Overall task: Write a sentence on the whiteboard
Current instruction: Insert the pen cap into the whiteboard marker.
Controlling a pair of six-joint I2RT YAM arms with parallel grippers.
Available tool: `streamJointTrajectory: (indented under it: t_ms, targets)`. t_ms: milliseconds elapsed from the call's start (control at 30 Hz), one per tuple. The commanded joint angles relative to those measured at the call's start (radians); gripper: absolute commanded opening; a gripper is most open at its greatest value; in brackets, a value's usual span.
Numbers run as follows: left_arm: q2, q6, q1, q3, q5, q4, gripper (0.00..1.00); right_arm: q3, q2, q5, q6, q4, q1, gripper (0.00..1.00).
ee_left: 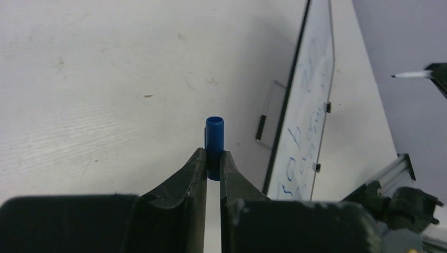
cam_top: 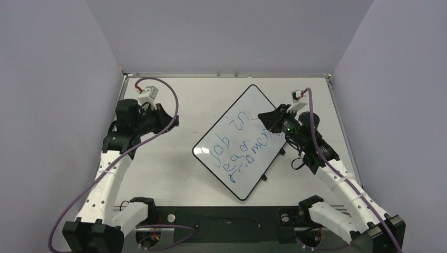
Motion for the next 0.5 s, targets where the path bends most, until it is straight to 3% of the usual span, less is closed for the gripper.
streamJointTrajectory:
  t_ms: [0, 300, 467]
  targets:
    - [-0.043, 0.111, -0.017, 0.06, 0.267, -0.002, 0.0, 0.069, 0.026, -0.146, 0.048, 0.132, 0.028, 0.0]
    - [-0.058, 0.122, -0.115, 0.006, 0.496, 0.134, 0.0, 0.157, 0.11, -0.302, 0.052, 0.168, 0.128, 0.0]
    - [-0.091, 0.126, -0.146, -0.012, 0.543, 0.163, 0.0, 0.204, 0.161, -0.383, 0.067, 0.214, 0.197, 0.0]
